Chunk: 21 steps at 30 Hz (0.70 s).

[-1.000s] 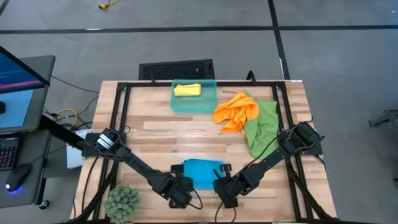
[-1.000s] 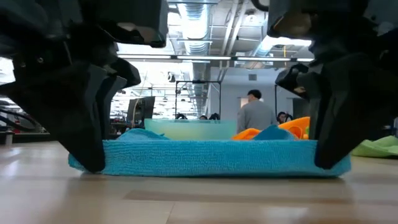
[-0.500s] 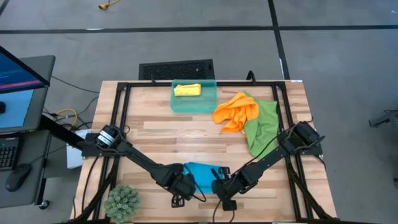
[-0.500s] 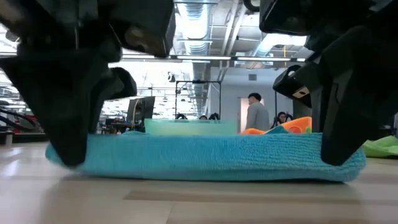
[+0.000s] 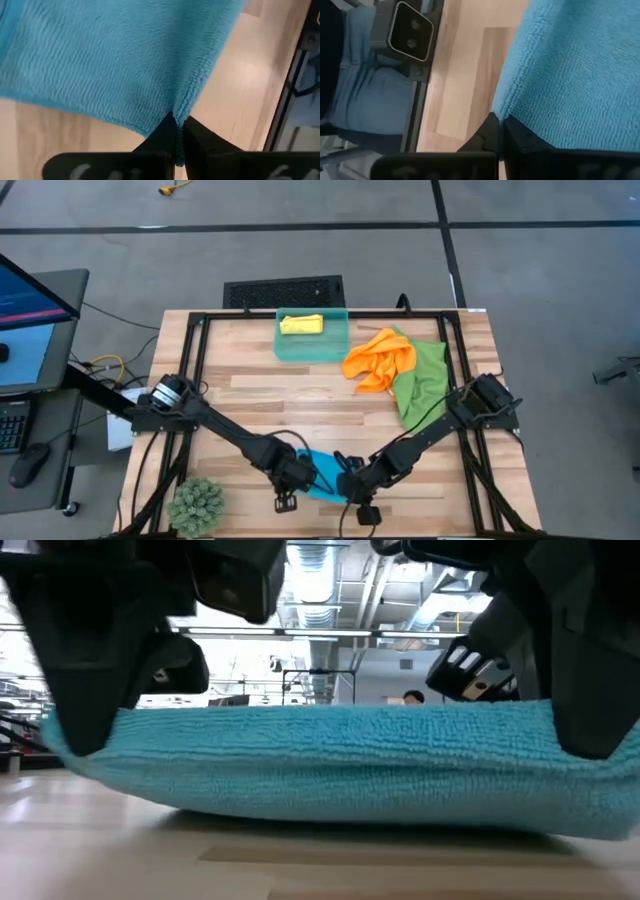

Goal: Roll microfiber towels into tight, uniform cylinder then place into a basket
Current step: Roll the blue microfiber towel

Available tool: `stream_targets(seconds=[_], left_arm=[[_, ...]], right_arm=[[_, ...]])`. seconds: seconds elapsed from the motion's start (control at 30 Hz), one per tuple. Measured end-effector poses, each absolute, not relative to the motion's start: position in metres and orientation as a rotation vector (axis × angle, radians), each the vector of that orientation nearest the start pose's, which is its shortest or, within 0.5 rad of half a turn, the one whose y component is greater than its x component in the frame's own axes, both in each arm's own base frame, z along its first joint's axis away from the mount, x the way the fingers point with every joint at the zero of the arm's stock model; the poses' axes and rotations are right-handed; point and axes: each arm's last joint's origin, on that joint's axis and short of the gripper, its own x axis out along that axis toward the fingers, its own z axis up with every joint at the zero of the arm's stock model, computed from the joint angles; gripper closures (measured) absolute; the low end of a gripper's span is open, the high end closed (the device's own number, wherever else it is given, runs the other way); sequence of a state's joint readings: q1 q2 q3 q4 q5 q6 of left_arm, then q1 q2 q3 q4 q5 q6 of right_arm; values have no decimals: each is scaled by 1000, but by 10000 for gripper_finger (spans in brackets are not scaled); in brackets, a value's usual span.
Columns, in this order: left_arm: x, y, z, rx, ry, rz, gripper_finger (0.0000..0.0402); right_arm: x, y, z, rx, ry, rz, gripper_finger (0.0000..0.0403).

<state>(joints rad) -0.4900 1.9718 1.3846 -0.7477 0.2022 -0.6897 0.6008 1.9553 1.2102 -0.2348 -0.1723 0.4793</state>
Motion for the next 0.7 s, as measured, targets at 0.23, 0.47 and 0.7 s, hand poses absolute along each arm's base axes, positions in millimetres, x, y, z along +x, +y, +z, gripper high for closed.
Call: stream_targets(seconds=[0.23, 0.47, 0.7], left_arm=[[346, -155, 164, -467, 1485, -16, 397], [357, -131, 162, -560, 1484, 33, 397], [365, -106, 161, -673, 1482, 107, 397]], right_arm=[[323, 224, 146, 220, 1136, 461, 389], [322, 223, 145, 254, 1154, 438, 388], [322, 223, 145, 250, 1148, 423, 384]])
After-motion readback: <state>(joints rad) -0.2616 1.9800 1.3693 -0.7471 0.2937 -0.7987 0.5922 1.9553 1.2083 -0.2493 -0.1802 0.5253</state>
